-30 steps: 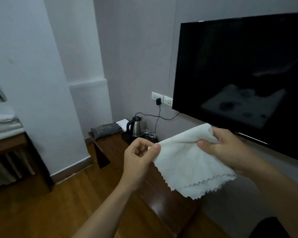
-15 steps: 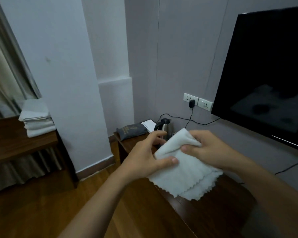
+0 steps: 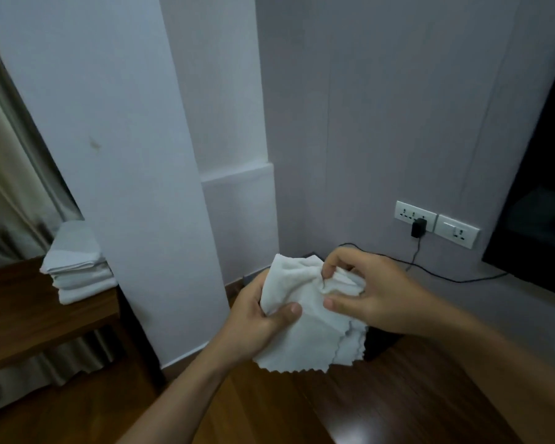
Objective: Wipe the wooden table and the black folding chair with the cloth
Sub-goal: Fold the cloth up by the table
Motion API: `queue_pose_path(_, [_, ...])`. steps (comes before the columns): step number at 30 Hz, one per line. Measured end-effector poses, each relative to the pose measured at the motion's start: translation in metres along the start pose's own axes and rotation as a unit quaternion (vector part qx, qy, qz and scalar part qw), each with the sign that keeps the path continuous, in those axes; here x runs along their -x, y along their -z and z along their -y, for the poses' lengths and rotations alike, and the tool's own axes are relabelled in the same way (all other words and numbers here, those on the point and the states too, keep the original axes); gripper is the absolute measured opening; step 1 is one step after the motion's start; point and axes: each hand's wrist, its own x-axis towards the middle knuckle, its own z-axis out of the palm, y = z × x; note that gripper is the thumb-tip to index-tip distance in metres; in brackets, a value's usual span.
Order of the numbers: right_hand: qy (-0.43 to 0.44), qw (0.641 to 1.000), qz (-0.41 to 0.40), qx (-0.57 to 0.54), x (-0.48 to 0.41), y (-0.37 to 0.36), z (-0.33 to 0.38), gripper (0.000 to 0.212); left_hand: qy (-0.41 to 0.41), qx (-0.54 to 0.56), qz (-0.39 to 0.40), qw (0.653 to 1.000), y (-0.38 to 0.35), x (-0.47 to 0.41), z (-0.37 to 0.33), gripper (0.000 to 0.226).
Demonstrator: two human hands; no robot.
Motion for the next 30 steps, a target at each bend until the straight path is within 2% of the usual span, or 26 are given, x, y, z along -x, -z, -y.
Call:
queue_pose_path(5, [-0.005,1.0,-0.003,-0.015,-0.091,-0.007,-0.048,0.046,0.018,-0.012,-0.001,1.0,0.043,-0.083,0.044,0.052])
queue_pose_path(9, [-0.025,0.999,-0.036,-0.012,-0.16,-0.018,-0.084,0.038,0.019,-0.019,-0.017,0.999,0.071,-0.147,0.079,0.046])
queue_pose_path(14, [-0.12,0.991,-0.061,-0.002,-0.243,-0.022,-0.13,0.033,0.029,-0.013,-0.008,0.999,0.106,-0.232,0.126,0.045])
queue_pose_path(19, [-0.146,0.985,-0.057,0.07,-0.311,-0.034,-0.166,0.019,0.034,0.009,0.051,0.998,0.138,-0.313,0.186,0.048])
queue_pose_path(24, [-0.232,0.968,-0.023,0.097,-0.359,-0.054,-0.19,0.022,0.009,0.012,0.148,0.989,0.163,-0.385,0.241,0.046])
queue_pose_path(27, [-0.285,0.954,-0.082,0.045,-0.376,-0.06,-0.204,0.025,0.007,0.032,0.185,0.982,0.168,-0.416,0.266,0.043])
queue_pose_path(29, [-0.331,0.927,-0.174,-0.02,-0.382,-0.066,-0.211,0.024,0.023,0.063,0.198,0.978,0.168,-0.433,0.283,0.041])
queue_pose_path(30, [-0.352,0.904,-0.228,-0.078,-0.384,-0.071,-0.213,0.03,0.035,0.088,0.208,0.973,0.167,-0.441,0.29,0.043])
